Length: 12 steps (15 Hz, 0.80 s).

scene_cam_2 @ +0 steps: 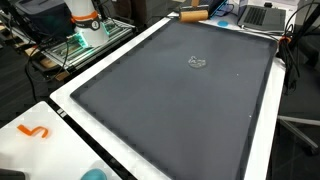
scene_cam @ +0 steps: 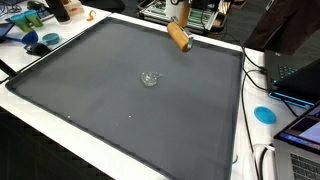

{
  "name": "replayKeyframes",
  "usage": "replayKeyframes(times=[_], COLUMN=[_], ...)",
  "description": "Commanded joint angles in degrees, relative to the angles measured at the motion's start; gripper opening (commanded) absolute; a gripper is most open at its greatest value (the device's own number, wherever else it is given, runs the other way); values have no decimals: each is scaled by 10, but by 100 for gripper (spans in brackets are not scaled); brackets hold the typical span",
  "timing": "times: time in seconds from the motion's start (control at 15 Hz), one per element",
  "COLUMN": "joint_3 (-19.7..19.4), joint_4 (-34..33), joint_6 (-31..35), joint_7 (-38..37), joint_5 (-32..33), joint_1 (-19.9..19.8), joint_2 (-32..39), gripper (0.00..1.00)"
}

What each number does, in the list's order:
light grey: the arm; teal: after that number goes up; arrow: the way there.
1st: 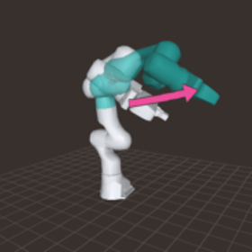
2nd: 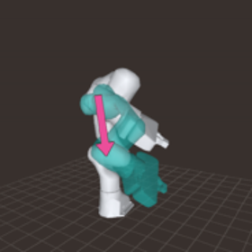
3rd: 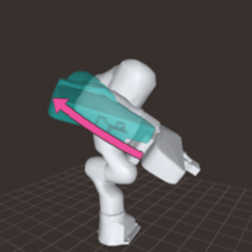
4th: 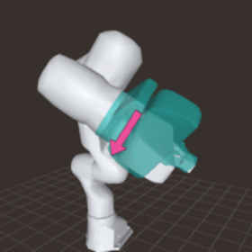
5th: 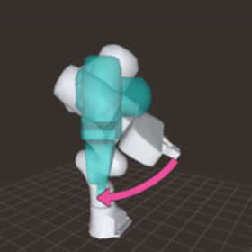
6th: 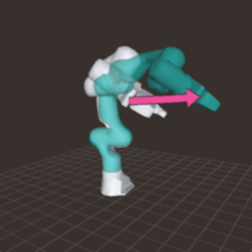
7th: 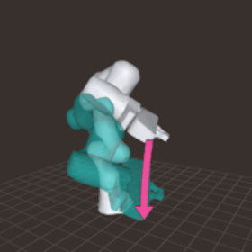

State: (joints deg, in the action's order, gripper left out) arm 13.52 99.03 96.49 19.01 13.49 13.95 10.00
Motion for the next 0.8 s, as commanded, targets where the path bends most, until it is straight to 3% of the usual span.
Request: replayKeyframes(times=[0.0,0.73], joint_3=[-1,-8], joint_4=[25,119], joint_6=[5,132], joint_7=[38,47], joint_5=[29,56], joint_1=[-2,-15], joint_2=[7,15], gripper=[24,24])
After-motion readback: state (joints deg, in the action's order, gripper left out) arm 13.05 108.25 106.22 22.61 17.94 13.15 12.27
